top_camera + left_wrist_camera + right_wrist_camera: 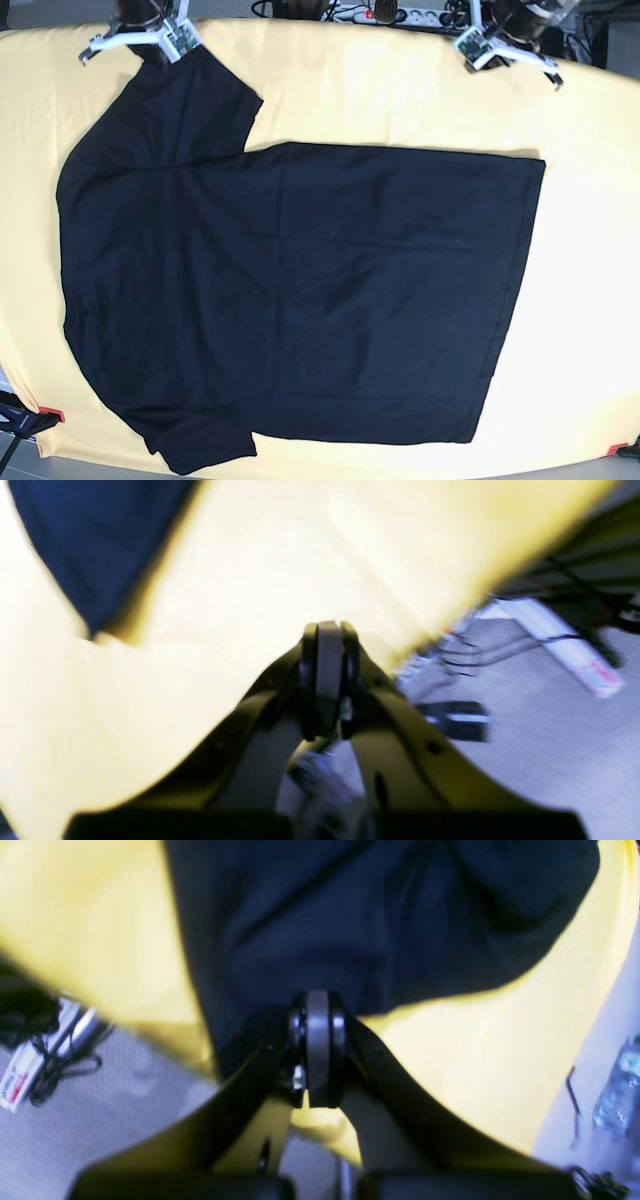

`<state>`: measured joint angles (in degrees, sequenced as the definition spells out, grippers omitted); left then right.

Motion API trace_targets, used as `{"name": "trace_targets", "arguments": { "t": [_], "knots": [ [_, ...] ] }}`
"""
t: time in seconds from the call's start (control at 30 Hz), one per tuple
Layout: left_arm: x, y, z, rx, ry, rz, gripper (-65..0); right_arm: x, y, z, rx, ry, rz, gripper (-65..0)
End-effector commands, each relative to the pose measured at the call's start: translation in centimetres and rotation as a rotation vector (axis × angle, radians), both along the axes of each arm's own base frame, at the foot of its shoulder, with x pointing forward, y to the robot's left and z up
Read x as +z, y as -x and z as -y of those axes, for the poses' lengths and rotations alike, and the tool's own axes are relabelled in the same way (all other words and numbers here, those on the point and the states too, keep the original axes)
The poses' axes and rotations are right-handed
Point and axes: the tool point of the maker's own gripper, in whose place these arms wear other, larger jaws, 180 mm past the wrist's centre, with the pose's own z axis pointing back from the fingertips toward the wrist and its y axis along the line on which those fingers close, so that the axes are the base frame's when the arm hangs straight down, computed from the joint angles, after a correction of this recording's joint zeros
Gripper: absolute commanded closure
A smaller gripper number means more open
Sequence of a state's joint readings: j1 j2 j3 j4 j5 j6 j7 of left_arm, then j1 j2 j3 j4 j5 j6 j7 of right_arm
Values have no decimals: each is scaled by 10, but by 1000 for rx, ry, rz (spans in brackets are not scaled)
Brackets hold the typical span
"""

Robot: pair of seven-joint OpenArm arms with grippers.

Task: Fold the T-shirt properly
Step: 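Move both grippers down to the shirt's shoulder and hem corners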

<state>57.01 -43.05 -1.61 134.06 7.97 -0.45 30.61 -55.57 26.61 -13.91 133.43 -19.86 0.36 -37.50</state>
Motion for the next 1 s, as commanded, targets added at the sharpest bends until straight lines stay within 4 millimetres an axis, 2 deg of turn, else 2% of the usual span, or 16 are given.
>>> {"name": "trace_targets", "arguments": {
  "t": [0.0,0.07,0.17,0.33,0.43,0.6,0.63,0.8,0.83,0.97],
  "knots": [
    [11,-13,1,-27,5,56,0,9,-9,-4,16,-31,42,0],
    [21,-31,1,-68,9,109,0,12,-20,-10,30,-76,57,0],
    [23,-51,-4,-145,-24,152,0,18,-36,-10,36,-83,101,0],
    [12,-82,-32,-237,-105,161,0,22,-43,-13,50,-95,127,0],
    [1,-94,-48,-340,-113,126,0,21,-42,-15,60,-98,119,0],
    [-10,-97,-66,-469,-39,5,0,20,-41,-17,55,-118,111,0],
    [-11,-98,-70,-477,-31,-12,-23,20,-41,-17,55,-118,111,0],
    [-14,-112,-87,-464,-5,-39,-278,20,-41,-17,55,-118,111,0],
    [-16,-114,-88,-460,-6,-42,-302,20,-41,-17,55,-118,111,0],
    [-22,-128,-86,-472,-33,-22,-306,20,-41,-17,55,-118,111,0]
  ]
}}
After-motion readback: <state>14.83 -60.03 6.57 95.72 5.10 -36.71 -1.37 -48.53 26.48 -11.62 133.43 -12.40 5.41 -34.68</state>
